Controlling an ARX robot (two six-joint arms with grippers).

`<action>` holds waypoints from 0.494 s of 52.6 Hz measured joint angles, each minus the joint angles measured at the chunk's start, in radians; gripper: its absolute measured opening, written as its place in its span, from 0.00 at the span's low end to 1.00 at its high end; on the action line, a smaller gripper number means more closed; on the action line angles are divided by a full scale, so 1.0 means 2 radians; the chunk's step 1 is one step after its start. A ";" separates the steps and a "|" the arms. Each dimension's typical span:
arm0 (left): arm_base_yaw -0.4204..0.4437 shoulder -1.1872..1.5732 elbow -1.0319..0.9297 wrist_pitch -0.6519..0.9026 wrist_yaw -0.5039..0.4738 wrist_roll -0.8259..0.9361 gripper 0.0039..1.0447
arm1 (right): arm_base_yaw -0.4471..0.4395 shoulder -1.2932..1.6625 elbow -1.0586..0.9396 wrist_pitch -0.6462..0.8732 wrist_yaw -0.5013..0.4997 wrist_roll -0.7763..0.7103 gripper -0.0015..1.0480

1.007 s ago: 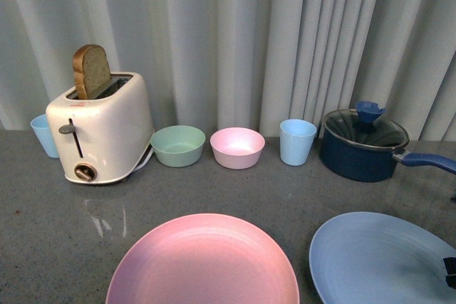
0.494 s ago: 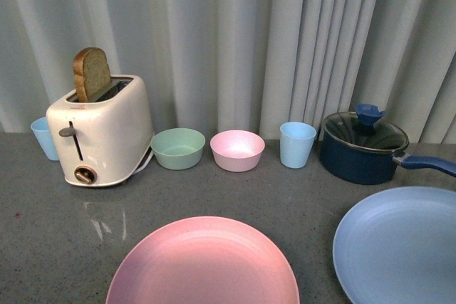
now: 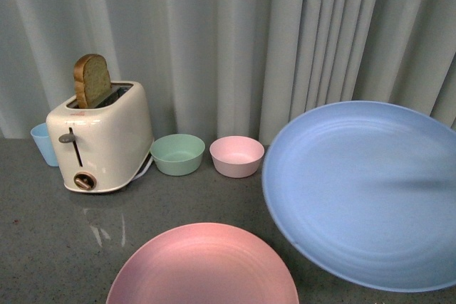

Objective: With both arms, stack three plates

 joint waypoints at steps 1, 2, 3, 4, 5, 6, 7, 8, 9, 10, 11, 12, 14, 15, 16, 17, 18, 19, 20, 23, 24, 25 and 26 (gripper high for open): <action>0.000 0.000 0.000 0.000 0.000 0.000 0.94 | 0.011 0.002 -0.003 0.008 -0.003 0.007 0.03; 0.000 0.000 0.000 0.000 0.000 0.000 0.94 | 0.021 0.005 -0.006 0.016 -0.005 0.014 0.03; 0.000 0.000 0.000 0.000 0.000 0.000 0.94 | 0.032 0.008 -0.008 0.024 -0.006 0.020 0.03; 0.000 0.000 0.000 0.000 0.000 0.000 0.94 | 0.048 0.015 -0.011 0.035 -0.006 0.032 0.03; 0.000 0.000 0.000 0.000 0.000 0.000 0.94 | 0.053 0.018 -0.012 0.038 -0.006 0.036 0.03; 0.000 0.000 0.000 0.000 0.000 0.000 0.94 | 0.063 0.024 -0.013 0.044 -0.005 0.043 0.03; 0.000 0.000 0.000 0.000 0.000 0.000 0.94 | 0.074 0.030 -0.014 0.050 -0.004 0.049 0.03; 0.000 0.000 0.000 0.000 0.000 0.000 0.94 | 0.083 0.037 -0.014 0.056 -0.002 0.056 0.03; 0.000 0.000 0.000 0.000 0.000 0.000 0.94 | 0.087 0.040 -0.015 0.059 -0.001 0.059 0.03; 0.000 0.000 0.000 0.000 0.000 0.000 0.94 | 0.096 0.047 -0.015 0.065 0.001 0.065 0.03; 0.000 0.000 0.000 0.000 0.000 0.000 0.94 | 0.104 0.054 -0.015 0.071 0.002 0.073 0.03; 0.000 0.000 0.000 0.000 0.000 0.000 0.94 | 0.112 0.060 -0.016 0.077 0.002 0.079 0.03; 0.000 0.000 0.000 0.000 0.000 0.000 0.94 | 0.128 0.076 -0.016 0.089 0.007 0.090 0.03; 0.000 0.000 0.000 0.000 0.000 0.000 0.94 | 0.135 0.084 -0.016 0.096 0.010 0.097 0.03; 0.000 0.000 0.000 0.000 0.000 0.000 0.94 | 0.139 0.090 -0.016 0.100 0.011 0.100 0.03; 0.000 0.000 0.000 0.000 0.000 0.000 0.94 | 0.145 0.097 -0.016 0.105 0.012 0.105 0.03; 0.000 0.000 0.000 0.000 0.000 0.000 0.94 | 0.148 0.101 -0.016 0.108 0.011 0.109 0.03; 0.000 0.000 0.000 0.000 0.000 0.000 0.94 | 0.151 0.108 -0.015 0.112 0.011 0.114 0.03; 0.000 0.000 0.000 0.000 0.000 0.000 0.94 | 0.155 0.116 -0.014 0.116 0.011 0.118 0.03; 0.000 0.000 0.000 0.000 0.000 0.000 0.94 | 0.160 0.131 -0.010 0.119 0.010 0.126 0.03; 0.000 0.000 0.000 0.000 0.000 0.000 0.94 | 0.162 0.134 -0.008 0.120 0.010 0.127 0.03; 0.000 0.000 0.000 0.000 0.000 0.000 0.94 | 0.162 0.136 -0.008 0.120 0.011 0.127 0.03; 0.000 0.000 0.000 0.000 0.000 0.000 0.94 | 0.163 0.139 -0.006 0.120 0.011 0.127 0.03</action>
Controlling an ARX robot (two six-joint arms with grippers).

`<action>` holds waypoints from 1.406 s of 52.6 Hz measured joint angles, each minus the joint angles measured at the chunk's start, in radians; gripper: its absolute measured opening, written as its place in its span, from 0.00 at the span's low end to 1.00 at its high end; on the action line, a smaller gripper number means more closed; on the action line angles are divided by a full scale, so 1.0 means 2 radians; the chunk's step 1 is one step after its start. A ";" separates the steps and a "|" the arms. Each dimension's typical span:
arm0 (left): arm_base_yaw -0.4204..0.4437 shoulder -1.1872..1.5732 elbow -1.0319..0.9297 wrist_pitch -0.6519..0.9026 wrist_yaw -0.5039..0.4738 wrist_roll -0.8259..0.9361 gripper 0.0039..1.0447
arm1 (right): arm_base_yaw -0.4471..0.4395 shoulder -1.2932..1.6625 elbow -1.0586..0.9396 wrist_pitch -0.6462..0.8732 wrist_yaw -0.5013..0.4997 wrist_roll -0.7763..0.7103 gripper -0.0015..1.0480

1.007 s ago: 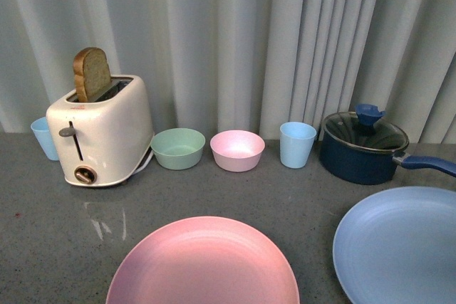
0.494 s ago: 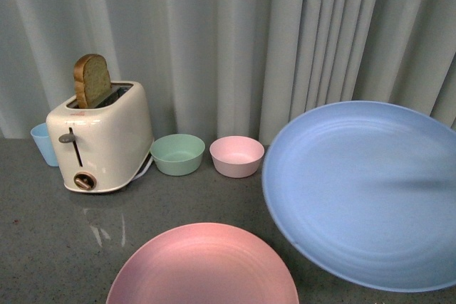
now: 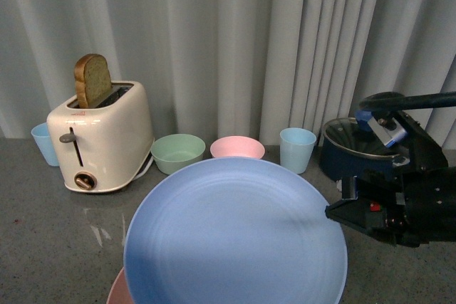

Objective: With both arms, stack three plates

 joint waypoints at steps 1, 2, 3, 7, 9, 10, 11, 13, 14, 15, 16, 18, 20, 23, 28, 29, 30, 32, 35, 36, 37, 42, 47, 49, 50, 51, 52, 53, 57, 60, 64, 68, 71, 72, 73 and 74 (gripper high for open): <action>0.000 0.000 0.000 0.000 0.000 0.000 0.94 | 0.001 0.003 0.001 0.000 0.000 0.000 0.03; 0.000 0.000 0.000 0.000 0.000 0.000 0.94 | 0.002 0.006 0.003 0.000 0.000 0.001 0.03; 0.000 0.000 0.000 0.000 0.000 0.000 0.94 | 0.002 0.007 0.004 0.000 0.000 0.002 0.03; 0.000 0.000 0.000 0.000 0.000 0.000 0.94 | 0.004 0.016 0.008 0.000 0.000 0.002 0.03; 0.000 0.000 0.000 0.000 0.000 0.000 0.94 | 0.005 0.021 0.009 0.000 0.001 0.001 0.03; 0.000 0.000 0.000 0.000 0.000 0.000 0.94 | 0.006 0.023 0.009 0.000 0.001 0.001 0.03; 0.000 0.000 0.000 0.000 0.000 0.000 0.94 | 0.007 0.025 0.010 0.000 0.001 0.001 0.03; 0.000 0.000 0.000 0.000 0.000 0.000 0.94 | 0.008 0.029 0.011 -0.001 0.001 0.000 0.03; 0.000 0.000 0.000 0.000 0.000 0.000 0.94 | 0.009 0.031 0.012 -0.002 0.001 -0.001 0.03; 0.000 0.000 0.000 0.000 0.000 0.000 0.94 | 0.009 0.034 0.013 -0.003 0.002 -0.003 0.03; 0.000 0.000 0.000 0.000 0.000 0.000 0.94 | 0.010 0.037 0.014 -0.003 0.003 -0.004 0.03; 0.000 0.000 0.000 0.000 0.000 0.000 0.94 | 0.011 0.040 0.015 -0.003 0.003 -0.005 0.03; 0.000 0.000 0.000 0.000 0.000 0.000 0.94 | 0.012 0.044 0.016 -0.003 0.004 -0.006 0.03; 0.000 0.000 0.000 0.000 0.000 0.000 0.94 | 0.015 0.051 0.018 -0.001 0.003 -0.006 0.03; 0.000 0.000 0.000 0.000 0.000 0.000 0.94 | 0.022 0.060 0.022 0.006 0.003 -0.006 0.03; 0.000 0.000 0.000 0.000 0.000 0.000 0.94 | 0.023 0.062 0.024 0.007 0.003 -0.006 0.03; 0.000 0.000 0.000 0.000 0.000 0.000 0.94 | 0.024 0.064 0.025 0.008 0.003 -0.006 0.03; 0.000 0.000 0.000 0.000 0.000 0.000 0.94 | 0.027 0.069 0.031 0.010 0.002 -0.006 0.03; 0.000 0.000 0.000 0.000 0.000 0.000 0.94 | 0.030 0.078 0.040 0.009 0.005 -0.006 0.03; 0.000 0.000 0.000 0.000 0.000 0.000 0.94 | 0.031 0.079 0.042 0.008 0.006 -0.006 0.03; 0.000 0.000 0.000 0.000 0.000 0.000 0.94 | 0.031 0.083 0.045 0.006 0.010 -0.006 0.03; 0.000 0.000 0.000 0.000 0.000 0.000 0.94 | 0.035 0.097 0.057 -0.005 0.018 -0.006 0.03; 0.000 0.000 0.000 0.000 0.000 0.000 0.94 | 0.035 0.104 0.058 -0.007 0.013 -0.006 0.15; 0.000 0.000 0.000 0.000 0.000 0.000 0.94 | 0.035 0.104 0.057 -0.007 0.012 -0.006 0.22; 0.000 0.000 0.000 0.000 0.000 0.000 0.94 | 0.035 0.104 0.056 -0.006 0.010 -0.006 0.25; 0.000 0.000 0.000 0.000 0.000 0.000 0.94 | 0.035 0.103 0.054 -0.006 0.007 -0.006 0.29; 0.000 0.000 0.000 0.000 0.000 0.000 0.94 | 0.035 0.102 0.053 -0.005 0.005 -0.006 0.30; 0.000 0.000 0.000 0.000 0.000 0.000 0.94 | 0.035 0.101 0.050 -0.003 0.003 -0.007 0.34; 0.000 0.000 0.000 0.000 0.000 0.000 0.94 | 0.032 0.090 0.033 0.003 -0.003 -0.009 0.47; 0.000 0.000 0.000 0.000 0.000 0.000 0.94 | 0.029 0.076 0.022 0.006 -0.005 -0.010 0.56; 0.000 0.000 0.000 0.000 0.000 0.000 0.94 | 0.020 0.046 0.005 0.011 -0.002 -0.015 0.67; 0.000 0.000 0.000 0.000 0.000 0.000 0.94 | 0.006 0.011 -0.014 0.015 0.006 -0.019 0.78; 0.000 0.000 0.000 0.000 0.000 0.000 0.94 | -0.011 -0.030 -0.036 0.030 0.027 -0.023 0.88; 0.000 0.000 0.000 0.000 0.000 0.000 0.94 | -0.013 -0.037 -0.040 0.034 0.036 -0.024 0.89; 0.000 0.000 0.000 0.000 0.000 0.000 0.94 | -0.019 -0.051 -0.049 0.043 0.050 -0.028 0.93; 0.000 0.000 0.000 0.000 0.000 0.000 0.94 | -0.024 -0.066 -0.058 0.052 0.065 -0.033 0.95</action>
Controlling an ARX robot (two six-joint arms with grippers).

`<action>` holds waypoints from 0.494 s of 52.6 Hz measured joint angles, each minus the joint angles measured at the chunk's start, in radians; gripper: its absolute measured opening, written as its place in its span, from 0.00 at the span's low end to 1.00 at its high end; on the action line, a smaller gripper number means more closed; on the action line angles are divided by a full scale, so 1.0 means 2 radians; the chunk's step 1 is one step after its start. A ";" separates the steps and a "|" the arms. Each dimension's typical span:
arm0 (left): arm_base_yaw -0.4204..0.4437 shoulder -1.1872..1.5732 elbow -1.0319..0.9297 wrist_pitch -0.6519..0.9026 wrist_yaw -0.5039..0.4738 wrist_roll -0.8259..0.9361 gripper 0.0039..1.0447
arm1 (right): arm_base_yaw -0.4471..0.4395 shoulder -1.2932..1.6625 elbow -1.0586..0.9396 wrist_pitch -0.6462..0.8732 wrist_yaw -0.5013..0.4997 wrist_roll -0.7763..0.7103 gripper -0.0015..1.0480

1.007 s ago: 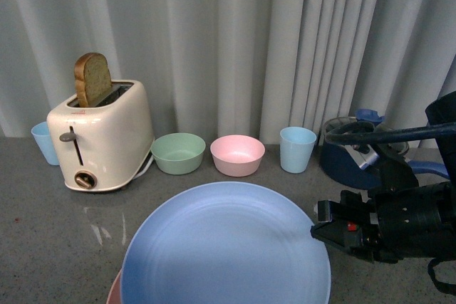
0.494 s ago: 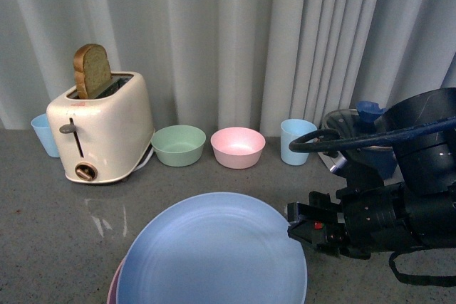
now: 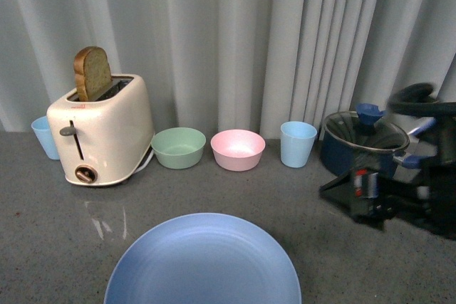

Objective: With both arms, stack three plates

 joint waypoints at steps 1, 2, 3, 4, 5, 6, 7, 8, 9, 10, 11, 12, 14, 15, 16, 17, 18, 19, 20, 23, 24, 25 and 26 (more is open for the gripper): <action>0.000 0.000 0.000 0.000 0.000 0.000 0.94 | -0.004 -0.014 -0.009 0.007 0.016 -0.005 0.95; 0.000 0.000 0.000 0.000 0.000 0.000 0.94 | -0.005 -0.020 -0.012 0.009 0.023 -0.006 0.94; 0.000 0.000 0.000 0.000 0.000 0.000 0.94 | -0.009 -0.031 -0.017 0.011 0.033 -0.010 0.93; 0.000 0.000 0.000 0.000 0.000 0.000 0.94 | -0.011 -0.039 -0.020 0.012 0.039 -0.013 0.92; 0.000 0.000 0.000 0.000 0.000 0.000 0.94 | -0.013 -0.045 -0.021 0.013 0.042 -0.016 0.92; 0.000 0.000 0.000 0.000 0.000 0.000 0.94 | -0.015 -0.049 -0.022 0.014 0.043 -0.018 0.93; 0.000 0.000 0.000 0.000 0.000 0.000 0.94 | -0.015 -0.050 -0.022 0.014 0.044 -0.018 0.93; 0.000 0.000 0.000 0.000 0.000 0.000 0.94 | -0.015 -0.050 -0.023 0.019 0.051 -0.023 0.93; 0.000 0.000 0.000 0.000 0.000 0.000 0.94 | -0.012 -0.046 -0.029 0.042 0.067 -0.029 0.90; 0.000 0.000 0.000 0.000 0.001 0.000 0.94 | -0.009 -0.039 -0.046 0.101 0.105 -0.043 0.87; 0.000 0.000 0.000 0.000 0.000 0.000 0.94 | -0.008 -0.036 -0.054 0.126 0.120 -0.049 0.85; 0.000 0.000 0.000 0.000 0.000 0.000 0.94 | -0.006 -0.031 -0.070 0.174 0.142 -0.058 0.82; 0.000 0.000 0.000 0.000 0.001 0.000 0.94 | -0.004 -0.027 -0.103 0.258 0.191 -0.077 0.75; 0.000 0.000 0.000 0.000 0.000 0.000 0.94 | -0.004 -0.027 -0.112 0.275 0.197 -0.081 0.74; 0.000 -0.001 0.000 0.000 0.000 0.000 0.94 | -0.005 -0.027 -0.126 0.307 0.204 -0.086 0.70; 0.000 -0.001 0.000 0.000 -0.001 0.000 0.94 | -0.006 -0.032 -0.139 0.335 0.208 -0.092 0.67; 0.000 0.000 0.000 0.000 -0.002 0.000 0.94 | -0.007 -0.038 -0.149 0.357 0.211 -0.096 0.63; 0.000 0.000 0.000 0.000 -0.001 0.000 0.94 | -0.009 -0.047 -0.157 0.373 0.210 -0.098 0.60; 0.000 0.000 0.000 0.000 -0.002 0.000 0.94 | -0.010 -0.052 -0.161 0.379 0.210 -0.100 0.58; 0.000 -0.001 0.000 0.000 -0.001 0.000 0.94 | -0.014 -0.085 -0.179 0.391 0.207 -0.106 0.48; 0.000 -0.001 0.000 0.000 -0.001 0.000 0.94 | -0.016 -0.095 -0.184 0.391 0.205 -0.107 0.45; 0.000 -0.001 0.000 0.000 0.000 0.000 0.94 | -0.017 -0.099 -0.188 0.391 0.205 -0.108 0.43; 0.000 -0.001 0.000 0.000 0.000 0.000 0.94 | -0.019 -0.111 -0.197 0.389 0.204 -0.109 0.38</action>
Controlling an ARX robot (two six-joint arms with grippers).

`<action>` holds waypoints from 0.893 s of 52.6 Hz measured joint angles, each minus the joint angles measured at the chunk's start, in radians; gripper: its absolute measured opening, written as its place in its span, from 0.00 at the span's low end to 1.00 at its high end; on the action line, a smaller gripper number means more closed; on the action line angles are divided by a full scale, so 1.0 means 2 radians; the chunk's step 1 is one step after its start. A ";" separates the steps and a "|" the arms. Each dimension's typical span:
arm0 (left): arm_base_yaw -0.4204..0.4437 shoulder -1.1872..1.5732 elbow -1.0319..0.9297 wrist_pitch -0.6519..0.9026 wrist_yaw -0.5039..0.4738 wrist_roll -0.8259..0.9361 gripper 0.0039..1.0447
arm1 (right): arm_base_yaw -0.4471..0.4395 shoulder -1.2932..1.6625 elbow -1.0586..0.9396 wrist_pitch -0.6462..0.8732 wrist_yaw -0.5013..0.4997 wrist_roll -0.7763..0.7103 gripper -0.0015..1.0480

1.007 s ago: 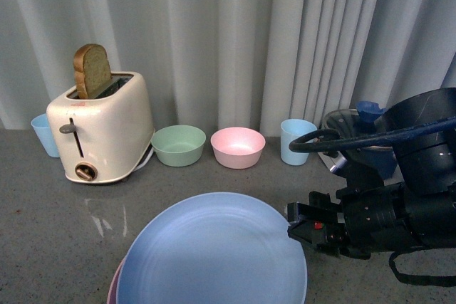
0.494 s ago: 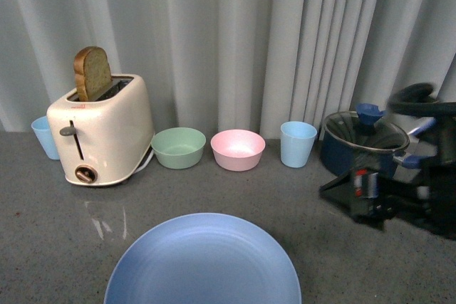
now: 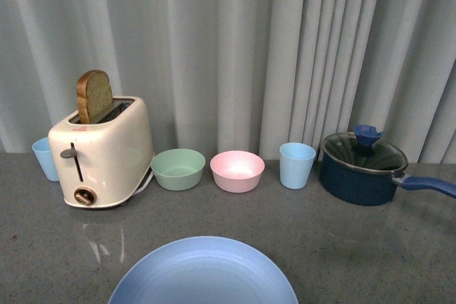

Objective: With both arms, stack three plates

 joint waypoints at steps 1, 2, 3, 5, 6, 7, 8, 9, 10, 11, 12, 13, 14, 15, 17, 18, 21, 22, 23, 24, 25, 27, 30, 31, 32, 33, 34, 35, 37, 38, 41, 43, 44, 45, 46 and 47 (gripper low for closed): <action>0.000 0.000 0.000 0.000 0.000 0.000 0.94 | -0.002 -0.006 -0.007 -0.002 -0.001 -0.001 0.35; 0.000 0.000 0.000 0.000 0.000 0.000 0.94 | -0.005 -0.016 -0.016 -0.006 -0.002 -0.002 0.29; 0.000 0.000 0.000 0.000 0.000 0.000 0.94 | -0.007 -0.022 -0.023 -0.009 -0.003 -0.002 0.26; 0.000 0.000 0.000 0.000 0.000 0.000 0.94 | -0.009 -0.039 -0.037 -0.016 -0.006 -0.003 0.18; 0.000 0.000 0.000 0.000 0.000 0.000 0.94 | -0.010 -0.043 -0.039 -0.018 -0.008 -0.003 0.16; 0.000 0.000 0.000 0.000 0.000 0.000 0.94 | -0.011 -0.051 -0.044 -0.021 -0.010 -0.003 0.12; 0.000 0.000 0.000 0.000 0.000 0.000 0.94 | -0.011 -0.059 -0.049 -0.024 -0.011 -0.004 0.09; 0.000 0.000 0.000 0.000 0.000 0.000 0.94 | -0.012 -0.068 -0.053 -0.028 -0.012 -0.004 0.06; 0.000 0.000 0.000 0.000 0.000 0.000 0.94 | -0.013 -0.076 -0.057 -0.031 -0.015 -0.005 0.03; 0.000 0.000 0.000 0.000 0.000 0.000 0.94 | -0.021 -0.089 -0.063 -0.037 -0.028 -0.005 0.03; 0.000 0.000 0.000 0.000 0.000 0.000 0.94 | -0.027 -0.097 -0.067 -0.041 -0.039 -0.006 0.03; 0.000 0.000 0.000 0.000 0.000 0.000 0.94 | -0.033 -0.105 -0.070 -0.046 -0.043 -0.006 0.03; 0.000 0.000 0.000 0.000 0.000 0.000 0.94 | -0.039 -0.117 -0.076 -0.052 -0.043 -0.006 0.03; 0.000 0.000 0.000 0.000 0.000 0.000 0.94 | -0.043 -0.129 -0.081 -0.059 -0.043 -0.006 0.03; 0.000 0.000 0.000 0.000 0.000 0.000 0.94 | -0.046 -0.140 -0.085 -0.065 -0.043 -0.006 0.03; 0.000 0.000 0.000 0.000 0.000 0.000 0.94 | -0.047 -0.147 -0.089 -0.070 -0.043 -0.006 0.03; 0.000 0.000 0.000 0.000 0.000 0.000 0.94 | -0.047 -0.171 -0.097 -0.086 -0.044 -0.006 0.03; 0.000 0.000 0.000 0.000 0.000 0.000 0.94 | -0.047 -0.179 -0.100 -0.091 -0.045 -0.006 0.03; 0.000 0.000 0.000 0.000 0.000 0.000 0.94 | -0.047 -0.183 -0.101 -0.094 -0.045 -0.006 0.03; 0.000 0.000 0.000 0.000 0.000 0.000 0.94 | -0.047 -0.191 -0.103 -0.100 -0.045 -0.006 0.03; 0.000 0.000 0.000 0.000 0.000 0.000 0.94 | -0.047 -0.199 -0.105 -0.106 -0.045 -0.006 0.03; 0.000 0.000 0.000 0.000 0.000 0.000 0.94 | -0.047 -0.215 -0.110 -0.118 -0.045 -0.006 0.03; 0.000 0.000 0.000 0.000 0.000 0.000 0.94 | -0.047 -0.236 -0.114 -0.133 -0.045 -0.006 0.03; 0.000 0.000 0.000 0.000 0.000 0.000 0.94 | -0.047 -0.244 -0.116 -0.139 -0.045 -0.006 0.03; 0.000 0.000 0.000 0.000 0.000 0.000 0.94 | -0.047 -0.252 -0.118 -0.146 -0.045 -0.006 0.03; 0.000 0.000 0.000 0.000 0.000 0.000 0.94 | -0.047 -0.261 -0.120 -0.152 -0.045 -0.006 0.03; 0.000 0.000 0.000 0.000 0.000 0.000 0.94 | -0.047 -0.269 -0.121 -0.158 -0.045 -0.006 0.03; 0.000 0.000 0.000 0.000 0.000 0.000 0.94 | -0.047 -0.273 -0.122 -0.162 -0.045 -0.006 0.03; 0.000 0.000 0.000 0.000 0.000 0.000 0.94 | -0.047 -0.289 -0.125 -0.175 -0.045 -0.006 0.03; 0.000 0.000 0.000 0.000 0.000 0.000 0.94 | -0.047 -0.297 -0.127 -0.182 -0.045 -0.006 0.03; 0.000 0.000 0.000 0.000 0.000 0.000 0.94 | -0.047 -0.321 -0.130 -0.202 -0.045 -0.006 0.03; 0.000 0.000 0.000 0.000 0.000 0.000 0.94 | -0.047 -0.333 -0.132 -0.212 -0.045 -0.006 0.03; 0.000 0.000 0.000 0.000 0.000 0.000 0.94 | -0.047 -0.341 -0.133 -0.219 -0.045 -0.006 0.03; 0.000 0.000 0.000 0.000 0.000 0.000 0.94 | -0.047 -0.348 -0.134 -0.225 -0.045 -0.006 0.03; 0.000 0.000 0.000 0.000 0.000 0.000 0.94 | -0.047 -0.356 -0.134 -0.232 -0.045 -0.006 0.03; 0.000 0.000 0.000 0.000 0.000 0.000 0.94 | -0.047 -0.364 -0.135 -0.238 -0.045 -0.006 0.03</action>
